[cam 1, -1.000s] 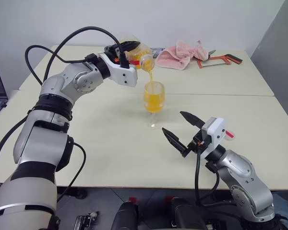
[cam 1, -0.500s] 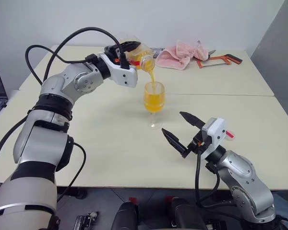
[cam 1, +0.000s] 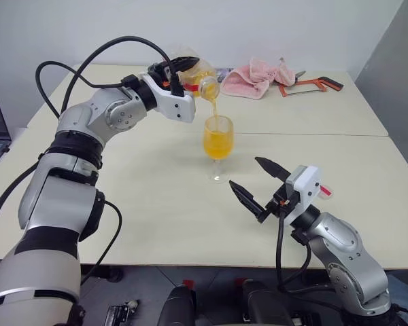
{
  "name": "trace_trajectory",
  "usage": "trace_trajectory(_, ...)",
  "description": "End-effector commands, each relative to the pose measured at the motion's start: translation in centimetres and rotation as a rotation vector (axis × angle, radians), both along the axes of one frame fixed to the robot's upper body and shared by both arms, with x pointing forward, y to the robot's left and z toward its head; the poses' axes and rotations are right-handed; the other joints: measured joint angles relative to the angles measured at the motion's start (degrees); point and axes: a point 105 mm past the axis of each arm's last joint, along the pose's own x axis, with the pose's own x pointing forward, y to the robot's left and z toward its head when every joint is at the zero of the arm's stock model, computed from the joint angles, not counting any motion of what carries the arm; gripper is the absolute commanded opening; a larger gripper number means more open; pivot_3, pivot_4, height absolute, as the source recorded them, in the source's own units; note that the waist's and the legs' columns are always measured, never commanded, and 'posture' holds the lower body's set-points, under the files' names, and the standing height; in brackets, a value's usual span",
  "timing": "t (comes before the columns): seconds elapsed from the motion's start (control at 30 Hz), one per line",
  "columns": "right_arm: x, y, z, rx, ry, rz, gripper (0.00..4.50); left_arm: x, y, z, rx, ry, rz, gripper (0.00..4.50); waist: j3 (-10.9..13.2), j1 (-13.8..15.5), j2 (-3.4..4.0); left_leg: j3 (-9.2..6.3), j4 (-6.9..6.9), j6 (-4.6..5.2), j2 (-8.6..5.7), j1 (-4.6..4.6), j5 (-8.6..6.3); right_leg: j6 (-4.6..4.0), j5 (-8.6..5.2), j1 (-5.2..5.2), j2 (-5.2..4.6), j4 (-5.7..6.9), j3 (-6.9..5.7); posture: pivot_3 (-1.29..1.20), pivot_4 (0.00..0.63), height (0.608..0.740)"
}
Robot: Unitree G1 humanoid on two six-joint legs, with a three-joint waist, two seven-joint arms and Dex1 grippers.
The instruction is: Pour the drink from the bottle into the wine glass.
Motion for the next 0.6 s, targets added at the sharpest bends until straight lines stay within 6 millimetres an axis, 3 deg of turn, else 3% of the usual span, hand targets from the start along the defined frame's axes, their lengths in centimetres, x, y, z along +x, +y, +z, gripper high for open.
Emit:
trace_trajectory(0.03, -0.74, 0.33, 1.46, 0.019, -0.056, 0.023, 4.5, -0.5, -0.85, 2.4, -0.021, -0.072, -0.03, 1.76, 0.0, 0.0, 0.0, 0.0, 0.0, 0.0, 0.0, 0.0, 0.0, 0.0, 0.0, 0.0, 0.0, 0.0, 0.0, 0.0, 0.15, 0.74)
trace_trajectory(0.6, -0.65, 0.55, 1.54, 0.021, -0.055, 0.024, 4.5, -0.47, -0.87, 2.52, -0.029, -0.071, -0.031, 1.76, 0.0, -0.01, 0.0, 0.0, 0.01, 0.0, 0.0, 0.0, 0.0, 0.0, 0.0, 0.0, 0.0, 0.01, 0.0, 0.0, 0.15, 0.74)
